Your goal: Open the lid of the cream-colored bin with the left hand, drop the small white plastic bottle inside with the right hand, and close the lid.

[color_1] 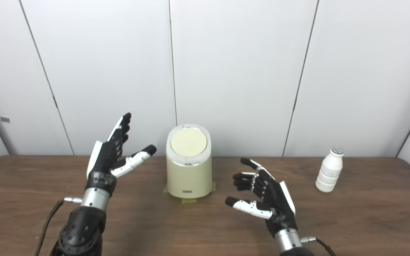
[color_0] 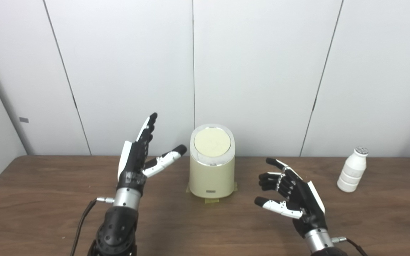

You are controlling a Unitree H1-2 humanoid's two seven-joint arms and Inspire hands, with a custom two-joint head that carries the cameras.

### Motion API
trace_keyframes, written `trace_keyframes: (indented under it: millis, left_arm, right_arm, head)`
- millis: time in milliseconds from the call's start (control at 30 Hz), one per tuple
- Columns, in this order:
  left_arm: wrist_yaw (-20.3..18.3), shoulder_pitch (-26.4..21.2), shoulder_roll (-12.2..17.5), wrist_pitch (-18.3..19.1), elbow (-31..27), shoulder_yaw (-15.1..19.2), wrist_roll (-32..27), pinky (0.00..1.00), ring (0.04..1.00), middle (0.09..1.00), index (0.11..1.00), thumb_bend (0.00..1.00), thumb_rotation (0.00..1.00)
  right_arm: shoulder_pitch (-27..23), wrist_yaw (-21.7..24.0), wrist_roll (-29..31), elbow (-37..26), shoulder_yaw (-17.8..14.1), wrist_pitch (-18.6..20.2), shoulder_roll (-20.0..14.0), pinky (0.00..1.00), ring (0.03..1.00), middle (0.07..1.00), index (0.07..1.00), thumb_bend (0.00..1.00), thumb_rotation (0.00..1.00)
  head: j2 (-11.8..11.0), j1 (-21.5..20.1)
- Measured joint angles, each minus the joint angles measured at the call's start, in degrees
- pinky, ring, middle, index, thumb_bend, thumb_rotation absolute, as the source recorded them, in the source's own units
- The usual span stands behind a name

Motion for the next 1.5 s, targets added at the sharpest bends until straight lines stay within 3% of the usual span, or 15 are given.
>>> trace_keyframes:
  millis: [167, 333, 833, 1067, 1133, 1267, 1500]
  left_arm:
    - [0.2, -3.1, -1.0, 0.0, 5.0, -1.2, 0.8, 1.00, 1.000, 1.000, 1.000, 0.87, 0.26]
    - [2.2, -6.0, -0.4, -0.5, 9.8, -2.5, 5.1, 1.00, 1.000, 1.000, 1.000, 0.89, 0.28]
    - [5.8, -12.0, 0.1, -0.2, 18.6, -4.9, 12.5, 1.00, 1.000, 1.000, 1.000, 0.89, 0.16]
    - [6.8, -13.2, 1.2, 0.0, 20.2, -7.1, 16.4, 1.00, 1.000, 1.000, 1.000, 0.89, 0.12]
    - [6.9, -13.2, 1.2, 0.2, 20.8, -7.5, 17.4, 1.00, 1.000, 1.000, 1.000, 0.89, 0.13]
    - [7.1, -13.4, 1.2, 1.4, 21.7, -8.1, 18.6, 0.90, 1.000, 1.000, 1.000, 0.89, 0.10]
    - [7.5, -13.7, 1.2, 1.9, 23.0, -10.2, 21.2, 0.97, 1.000, 1.000, 1.000, 0.89, 0.13]
  right_arm:
    - [-0.1, 0.0, 0.7, 0.0, -0.1, -0.3, 0.1, 0.59, 0.604, 0.609, 0.787, 0.83, 0.16]
    - [-0.1, -0.2, 0.4, 0.0, -0.1, -0.3, 0.1, 0.60, 0.609, 0.608, 0.787, 0.83, 0.17]
    - [-0.2, -0.4, 0.4, 0.0, 0.0, -0.4, 0.4, 0.56, 0.593, 0.612, 0.788, 0.84, 0.16]
    - [-0.3, -0.7, 0.1, 0.3, 0.0, -0.6, 0.5, 0.56, 0.586, 0.606, 0.786, 0.83, 0.17]
    - [-0.3, -0.8, -0.3, 0.3, 0.0, -0.6, 0.5, 0.60, 0.606, 0.606, 0.787, 0.83, 0.17]
    - [-0.3, -0.8, -0.5, 0.3, 0.0, -0.6, 0.6, 0.59, 0.601, 0.609, 0.790, 0.83, 0.18]
    - [-0.3, -0.8, -0.5, 0.1, 0.0, -0.6, 0.6, 0.62, 0.608, 0.601, 0.785, 0.83, 0.17]
  head:
    - [-0.2, -0.4]
    - [-0.3, -0.4]
    - [-0.4, -1.1]
    - [-0.3, -1.4]
    - [-0.4, -1.5]
    - [-0.4, -1.7]
    - [0.0, -1.8]
